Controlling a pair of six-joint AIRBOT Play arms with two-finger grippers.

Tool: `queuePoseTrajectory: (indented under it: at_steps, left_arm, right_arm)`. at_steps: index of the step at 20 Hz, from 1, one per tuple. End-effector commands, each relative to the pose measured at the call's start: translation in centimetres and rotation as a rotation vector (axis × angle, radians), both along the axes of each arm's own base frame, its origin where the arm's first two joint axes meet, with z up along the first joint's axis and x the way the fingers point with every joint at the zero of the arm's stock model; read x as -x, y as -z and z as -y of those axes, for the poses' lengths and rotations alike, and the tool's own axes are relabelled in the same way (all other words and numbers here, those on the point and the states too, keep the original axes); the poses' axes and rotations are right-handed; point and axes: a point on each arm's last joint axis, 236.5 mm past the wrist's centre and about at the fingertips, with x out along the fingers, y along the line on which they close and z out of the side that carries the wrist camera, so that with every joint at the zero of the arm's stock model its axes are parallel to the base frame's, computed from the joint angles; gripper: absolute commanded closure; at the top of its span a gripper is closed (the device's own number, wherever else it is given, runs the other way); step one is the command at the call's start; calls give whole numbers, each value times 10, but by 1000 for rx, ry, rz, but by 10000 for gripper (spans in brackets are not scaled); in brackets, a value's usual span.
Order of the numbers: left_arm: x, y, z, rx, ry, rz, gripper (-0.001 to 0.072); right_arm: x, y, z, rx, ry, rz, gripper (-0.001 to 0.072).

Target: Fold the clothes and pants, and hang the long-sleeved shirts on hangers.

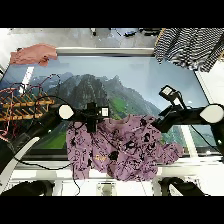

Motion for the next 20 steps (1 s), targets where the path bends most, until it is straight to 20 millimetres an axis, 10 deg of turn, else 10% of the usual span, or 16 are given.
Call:
queuePoseTrajectory:
  at_steps: [1, 8, 18, 20]
  left_arm:
    - [-1, -3, -1, 5, -2, 7, 679]
    - [-1, -3, -1, 4, -2, 8, 679]
    - [-1, -3, -1, 4, -2, 8, 678]
    - [-1, -3, -1, 5, -2, 8, 678]
  right_arm:
    - [-27, 36, -1, 28, -73, -11, 85]
    - [-51, 117, -21, -37, -189, -138, 134]
    - [-98, 142, -42, -63, -198, -126, 159]
    - [-89, 148, -48, -46, -239, -156, 420]
